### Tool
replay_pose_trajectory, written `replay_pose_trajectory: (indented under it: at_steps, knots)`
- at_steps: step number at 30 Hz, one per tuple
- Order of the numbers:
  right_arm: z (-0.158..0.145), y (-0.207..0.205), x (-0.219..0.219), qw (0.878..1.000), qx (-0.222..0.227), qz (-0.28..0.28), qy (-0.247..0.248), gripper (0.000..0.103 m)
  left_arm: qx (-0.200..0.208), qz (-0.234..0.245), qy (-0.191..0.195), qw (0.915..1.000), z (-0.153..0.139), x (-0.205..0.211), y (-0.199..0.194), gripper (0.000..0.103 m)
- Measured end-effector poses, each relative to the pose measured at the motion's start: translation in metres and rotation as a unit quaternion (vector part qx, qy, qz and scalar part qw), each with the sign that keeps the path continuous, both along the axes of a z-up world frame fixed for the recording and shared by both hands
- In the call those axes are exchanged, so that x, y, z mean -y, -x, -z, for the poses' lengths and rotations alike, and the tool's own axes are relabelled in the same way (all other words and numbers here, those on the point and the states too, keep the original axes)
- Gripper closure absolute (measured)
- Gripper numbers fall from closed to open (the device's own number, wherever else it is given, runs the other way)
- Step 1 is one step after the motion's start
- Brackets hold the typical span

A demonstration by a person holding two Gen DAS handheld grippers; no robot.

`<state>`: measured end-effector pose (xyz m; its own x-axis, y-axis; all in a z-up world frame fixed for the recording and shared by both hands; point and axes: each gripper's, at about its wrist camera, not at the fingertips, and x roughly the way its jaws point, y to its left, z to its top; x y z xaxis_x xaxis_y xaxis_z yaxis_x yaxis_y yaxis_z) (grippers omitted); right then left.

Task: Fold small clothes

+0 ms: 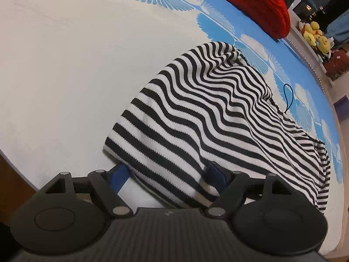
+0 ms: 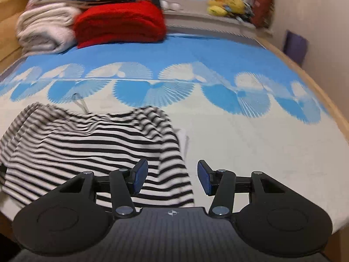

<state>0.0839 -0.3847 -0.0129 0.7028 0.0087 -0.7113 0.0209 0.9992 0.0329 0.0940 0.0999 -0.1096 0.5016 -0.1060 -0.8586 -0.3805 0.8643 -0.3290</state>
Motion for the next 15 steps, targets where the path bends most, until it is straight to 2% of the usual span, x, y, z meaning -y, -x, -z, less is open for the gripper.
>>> replay_pose_trajectory:
  at_steps: [6,11,15]
  knots:
    - [0.022,0.006,0.013,1.000,-0.016,0.007,0.005,0.051,0.004,-0.042,0.038,0.9984,0.000,-0.014,0.003,0.021]
    - [0.024,0.013,0.026,1.000,-0.014,0.009,-0.012,0.051,0.015,-0.091,0.095,0.9912,0.005,-0.032,0.006,0.021]
    - [0.022,0.017,0.039,1.000,-0.004,0.011,-0.022,0.051,0.024,-0.120,0.111,0.9863,0.007,-0.040,0.007,0.025]
